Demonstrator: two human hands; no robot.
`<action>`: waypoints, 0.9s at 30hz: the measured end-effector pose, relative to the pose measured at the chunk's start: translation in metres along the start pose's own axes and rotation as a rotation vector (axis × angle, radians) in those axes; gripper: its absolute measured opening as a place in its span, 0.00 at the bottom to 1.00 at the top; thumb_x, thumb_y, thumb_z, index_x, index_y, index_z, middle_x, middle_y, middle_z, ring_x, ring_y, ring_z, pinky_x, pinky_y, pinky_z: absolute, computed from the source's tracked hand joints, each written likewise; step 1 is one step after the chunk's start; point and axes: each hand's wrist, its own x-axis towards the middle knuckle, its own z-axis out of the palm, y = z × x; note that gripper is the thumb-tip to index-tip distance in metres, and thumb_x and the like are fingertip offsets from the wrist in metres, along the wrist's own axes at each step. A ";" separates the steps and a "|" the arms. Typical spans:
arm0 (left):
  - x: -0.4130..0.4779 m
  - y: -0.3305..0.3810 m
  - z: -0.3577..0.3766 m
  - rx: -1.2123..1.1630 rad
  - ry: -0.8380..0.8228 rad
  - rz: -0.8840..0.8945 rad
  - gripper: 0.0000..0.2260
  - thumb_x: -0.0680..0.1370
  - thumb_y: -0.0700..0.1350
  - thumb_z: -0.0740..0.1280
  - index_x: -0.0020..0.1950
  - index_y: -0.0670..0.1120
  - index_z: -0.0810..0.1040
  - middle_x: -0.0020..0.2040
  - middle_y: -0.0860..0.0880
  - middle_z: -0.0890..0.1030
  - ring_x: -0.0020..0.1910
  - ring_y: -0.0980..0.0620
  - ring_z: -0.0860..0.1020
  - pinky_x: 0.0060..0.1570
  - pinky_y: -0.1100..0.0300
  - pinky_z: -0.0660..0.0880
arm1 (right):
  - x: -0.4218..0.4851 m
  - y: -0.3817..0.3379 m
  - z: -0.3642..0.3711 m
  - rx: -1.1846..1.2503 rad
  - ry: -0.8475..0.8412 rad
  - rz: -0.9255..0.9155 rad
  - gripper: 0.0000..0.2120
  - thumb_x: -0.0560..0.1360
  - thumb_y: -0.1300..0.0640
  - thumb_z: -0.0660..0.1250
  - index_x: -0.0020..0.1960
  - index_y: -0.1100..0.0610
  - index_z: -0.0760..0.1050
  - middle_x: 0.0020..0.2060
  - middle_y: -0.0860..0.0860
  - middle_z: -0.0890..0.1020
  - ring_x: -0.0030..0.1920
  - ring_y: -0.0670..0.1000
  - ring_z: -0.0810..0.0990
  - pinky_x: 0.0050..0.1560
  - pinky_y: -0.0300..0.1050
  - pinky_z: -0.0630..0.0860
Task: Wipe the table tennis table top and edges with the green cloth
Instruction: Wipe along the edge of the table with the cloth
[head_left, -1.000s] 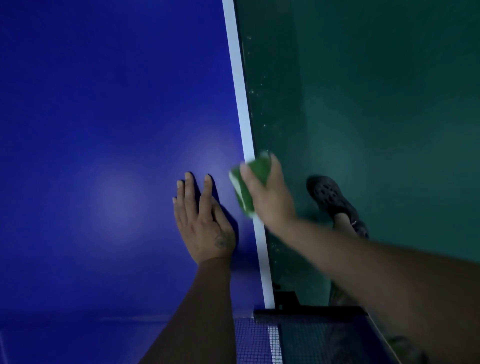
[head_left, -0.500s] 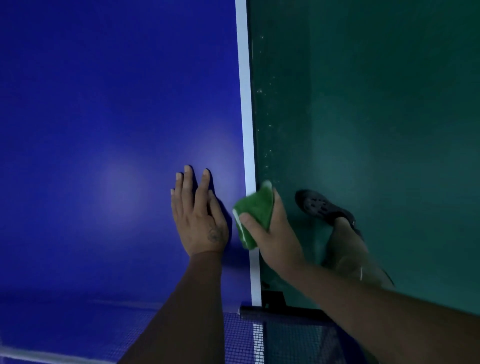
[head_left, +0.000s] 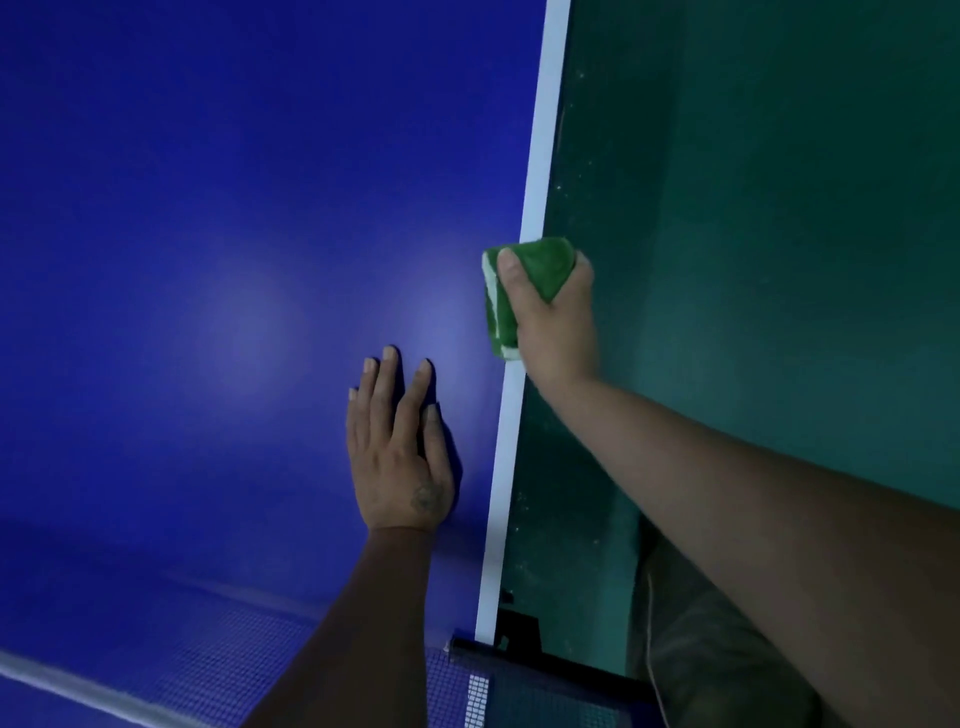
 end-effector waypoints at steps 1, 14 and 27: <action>0.001 0.001 0.000 0.004 -0.005 -0.004 0.20 0.90 0.46 0.57 0.81 0.47 0.73 0.86 0.46 0.65 0.86 0.42 0.61 0.82 0.36 0.61 | -0.005 0.001 0.000 0.012 0.004 0.003 0.41 0.76 0.30 0.70 0.80 0.50 0.63 0.67 0.48 0.79 0.63 0.52 0.81 0.67 0.56 0.80; 0.198 0.033 0.003 -0.044 -0.113 -0.159 0.30 0.86 0.61 0.65 0.85 0.49 0.67 0.87 0.45 0.61 0.87 0.44 0.55 0.85 0.41 0.53 | -0.081 0.039 -0.005 0.092 -0.070 0.203 0.44 0.76 0.35 0.68 0.86 0.49 0.58 0.71 0.49 0.77 0.70 0.52 0.78 0.74 0.58 0.75; 0.332 0.083 0.051 0.096 -0.012 -0.369 0.30 0.86 0.68 0.52 0.87 0.59 0.61 0.89 0.53 0.55 0.88 0.50 0.49 0.86 0.46 0.44 | 0.029 -0.045 0.001 0.103 -0.002 0.213 0.47 0.70 0.25 0.66 0.83 0.44 0.62 0.65 0.44 0.81 0.62 0.49 0.83 0.68 0.56 0.79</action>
